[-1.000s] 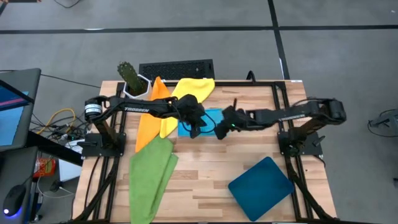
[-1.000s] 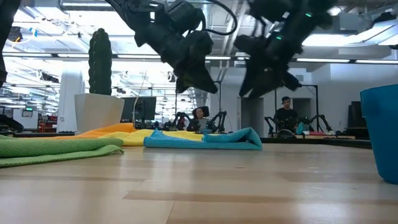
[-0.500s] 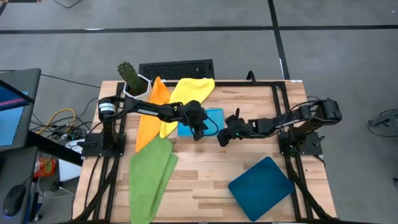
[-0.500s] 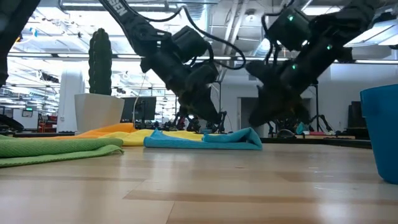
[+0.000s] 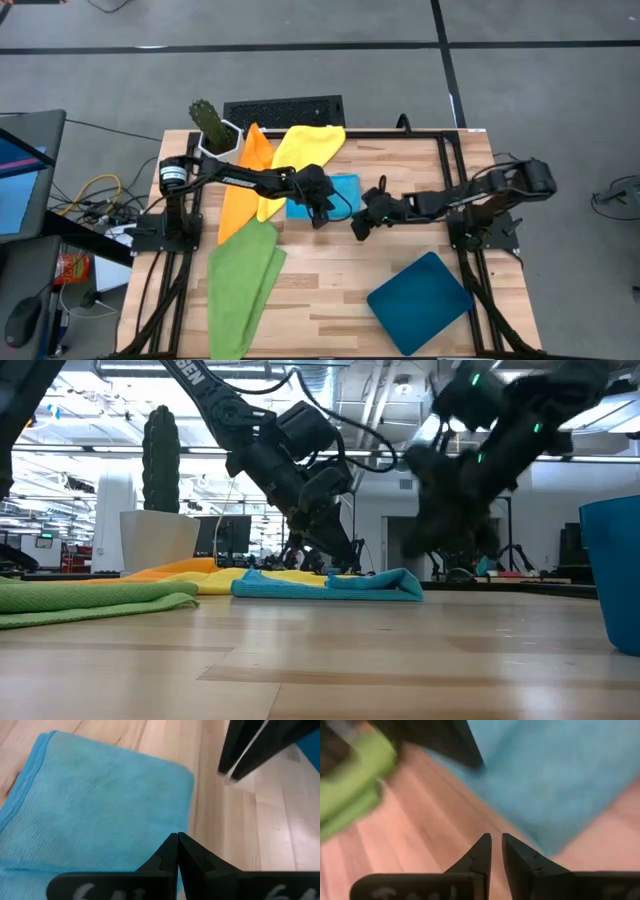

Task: Fold microfiber towels
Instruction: Fold the blue microfiber towel

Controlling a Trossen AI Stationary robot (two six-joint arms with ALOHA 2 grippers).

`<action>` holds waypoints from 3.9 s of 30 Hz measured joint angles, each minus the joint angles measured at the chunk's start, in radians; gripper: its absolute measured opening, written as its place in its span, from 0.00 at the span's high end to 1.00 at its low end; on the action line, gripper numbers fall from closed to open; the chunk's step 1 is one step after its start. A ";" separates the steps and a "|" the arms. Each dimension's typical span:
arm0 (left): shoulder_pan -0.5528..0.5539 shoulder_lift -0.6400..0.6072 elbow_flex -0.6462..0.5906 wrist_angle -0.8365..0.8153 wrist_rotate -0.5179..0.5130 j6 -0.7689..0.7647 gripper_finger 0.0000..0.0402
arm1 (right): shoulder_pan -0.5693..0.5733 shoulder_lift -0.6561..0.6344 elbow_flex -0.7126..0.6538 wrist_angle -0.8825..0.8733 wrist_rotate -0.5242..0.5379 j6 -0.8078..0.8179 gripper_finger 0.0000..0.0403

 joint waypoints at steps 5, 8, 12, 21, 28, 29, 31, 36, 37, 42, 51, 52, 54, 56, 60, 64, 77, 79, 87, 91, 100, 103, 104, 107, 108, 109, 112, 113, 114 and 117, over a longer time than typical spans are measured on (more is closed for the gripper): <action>-0.007 0.008 0.000 0.002 -0.003 0.017 1.00 | -0.020 -0.033 0.002 -0.021 0.097 -0.068 0.84; -0.007 0.019 0.000 -0.004 -0.013 0.017 1.00 | -0.041 0.034 0.001 -0.015 0.060 -0.094 0.85; -0.007 0.019 0.000 -0.001 -0.038 0.024 1.00 | -0.047 0.129 0.000 -0.011 -0.001 -0.097 0.86; -0.007 0.019 0.000 -0.006 -0.051 0.036 1.00 | -0.038 0.110 0.000 -0.001 -0.041 -0.092 0.87; -0.010 0.019 0.000 -0.005 -0.053 0.036 1.00 | -0.040 -0.031 0.001 0.014 0.115 -0.190 0.87; -0.010 0.019 0.000 -0.006 -0.053 0.036 1.00 | -0.050 -0.025 0.000 0.010 0.114 -0.198 0.87; -0.010 0.019 0.000 -0.005 -0.053 0.036 1.00 | -0.068 0.020 0.003 0.039 0.088 -0.207 0.87; -0.010 0.019 0.000 -0.006 -0.065 0.036 1.00 | -0.067 0.137 0.000 0.054 -0.001 -0.187 0.87; -0.010 0.019 0.000 -0.006 -0.067 0.036 1.00 | -0.063 0.150 0.000 0.059 -0.009 -0.187 0.87; -0.010 0.019 0.000 -0.007 -0.068 0.036 1.00 | -0.052 0.168 0.000 0.084 -0.018 -0.178 0.87; -0.011 0.010 0.000 0.009 -0.077 0.036 1.00 | -0.058 0.093 0.001 0.173 -0.052 -0.204 0.87; -0.010 0.010 0.000 0.022 -0.078 0.036 1.00 | -0.051 0.064 0.004 0.185 -0.037 -0.219 0.87; -0.011 0.010 0.000 0.027 -0.078 0.032 1.00 | -0.039 0.012 0.002 0.176 0.027 -0.246 0.87; -0.014 0.015 0.000 0.034 -0.079 0.027 1.00 | -0.041 -0.011 0.002 0.141 0.093 -0.256 0.89; -0.023 0.016 0.000 0.033 -0.079 0.035 1.00 | -0.069 0.034 0.002 0.056 0.091 -0.265 0.93; -0.023 0.016 0.000 0.033 -0.080 0.041 1.00 | -0.060 0.130 0.001 0.058 0.018 -0.263 0.96; -0.024 0.017 -0.001 -0.025 -0.098 0.076 1.00 | -0.048 0.168 0.001 0.059 -0.003 -0.247 0.95; -0.024 0.017 -0.001 -0.045 -0.098 0.084 1.00 | -0.048 0.168 0.001 0.056 -0.003 -0.247 0.96; -0.024 0.018 -0.002 -0.107 -0.106 0.122 1.00 | -0.048 0.179 0.000 0.055 -0.004 -0.247 0.93; -0.024 0.018 -0.002 -0.108 -0.106 0.121 1.00 | -0.048 0.175 0.000 0.056 -0.004 -0.247 0.94; -0.026 0.018 -0.002 -0.116 -0.107 0.113 1.00 | -0.024 0.080 0.002 0.122 0.098 -0.278 0.95; -0.026 0.018 -0.002 -0.116 -0.108 0.113 1.00 | -0.023 0.128 0.001 0.120 0.098 -0.279 0.95; -0.026 0.018 -0.002 -0.116 -0.108 0.113 1.00 | -0.023 0.154 0.001 0.125 0.097 -0.279 0.95; -0.026 0.018 -0.002 -0.116 -0.108 0.116 1.00 | -0.019 0.218 0.000 0.123 0.073 -0.269 0.96; -0.026 0.018 -0.002 -0.116 -0.108 0.120 1.00 | -0.020 0.237 0.000 0.138 0.063 -0.268 0.96; -0.026 0.018 -0.002 -0.117 -0.108 0.124 1.00 | -0.021 0.246 0.002 0.150 0.053 -0.266 0.96; -0.026 0.018 -0.002 -0.118 -0.108 0.127 1.00 | -0.029 0.247 0.002 0.165 0.026 -0.262 0.95; -0.026 0.018 -0.002 -0.118 -0.108 0.127 1.00 | -0.030 0.236 0.001 0.160 0.022 -0.262 0.94; -0.026 0.018 -0.002 -0.118 -0.108 0.128 1.00 | -0.032 0.220 -0.001 0.156 0.021 -0.262 0.94; -0.026 0.018 -0.002 -0.118 -0.108 0.129 1.00 | -0.036 0.157 -0.001 0.167 0.040 -0.266 0.95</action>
